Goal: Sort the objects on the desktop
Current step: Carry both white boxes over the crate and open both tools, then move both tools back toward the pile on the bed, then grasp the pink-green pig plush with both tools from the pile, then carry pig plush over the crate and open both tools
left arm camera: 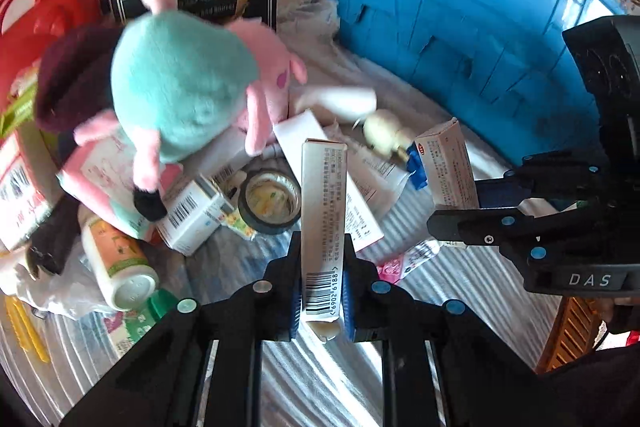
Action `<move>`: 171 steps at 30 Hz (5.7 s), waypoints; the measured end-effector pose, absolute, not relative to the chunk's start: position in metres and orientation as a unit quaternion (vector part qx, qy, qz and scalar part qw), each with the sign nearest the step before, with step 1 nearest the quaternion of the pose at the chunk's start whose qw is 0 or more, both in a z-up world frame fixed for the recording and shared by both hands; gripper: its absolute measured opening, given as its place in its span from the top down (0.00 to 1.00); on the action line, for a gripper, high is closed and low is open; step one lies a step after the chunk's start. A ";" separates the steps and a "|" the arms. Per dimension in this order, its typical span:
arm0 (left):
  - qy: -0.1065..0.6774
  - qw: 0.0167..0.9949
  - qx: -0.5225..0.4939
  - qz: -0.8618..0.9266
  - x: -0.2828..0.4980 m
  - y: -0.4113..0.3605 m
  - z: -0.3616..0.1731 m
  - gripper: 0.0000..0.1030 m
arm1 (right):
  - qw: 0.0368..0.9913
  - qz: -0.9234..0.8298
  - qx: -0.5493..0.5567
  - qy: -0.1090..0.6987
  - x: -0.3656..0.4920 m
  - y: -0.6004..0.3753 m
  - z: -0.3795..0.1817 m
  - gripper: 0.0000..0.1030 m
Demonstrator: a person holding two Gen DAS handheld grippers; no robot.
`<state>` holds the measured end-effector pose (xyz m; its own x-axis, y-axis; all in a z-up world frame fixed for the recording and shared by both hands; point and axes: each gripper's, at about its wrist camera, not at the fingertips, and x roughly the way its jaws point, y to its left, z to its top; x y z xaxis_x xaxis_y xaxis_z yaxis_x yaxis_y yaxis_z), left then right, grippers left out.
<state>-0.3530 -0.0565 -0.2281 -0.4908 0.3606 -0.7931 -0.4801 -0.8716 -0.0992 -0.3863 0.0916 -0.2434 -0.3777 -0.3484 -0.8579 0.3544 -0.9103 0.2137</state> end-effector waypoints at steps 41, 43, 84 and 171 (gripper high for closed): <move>0.108 0.246 -0.109 0.957 -0.353 0.234 0.072 0.14 | -0.032 -0.983 0.144 -0.113 -0.240 0.418 0.074 0.14; 0.108 0.231 -0.116 0.960 -0.352 0.228 0.063 0.14 | -0.028 -0.985 0.141 -0.099 -0.238 0.411 0.072 0.09; 0.118 -0.092 -0.206 0.967 -0.282 -0.171 -0.029 0.14 | 0.122 -0.961 0.235 -0.081 -0.239 0.145 -0.005 0.02; 0.157 0.246 -0.176 0.940 -0.335 -0.046 -0.022 0.64 | 0.187 -0.935 0.302 0.012 -0.385 0.121 -0.049 0.40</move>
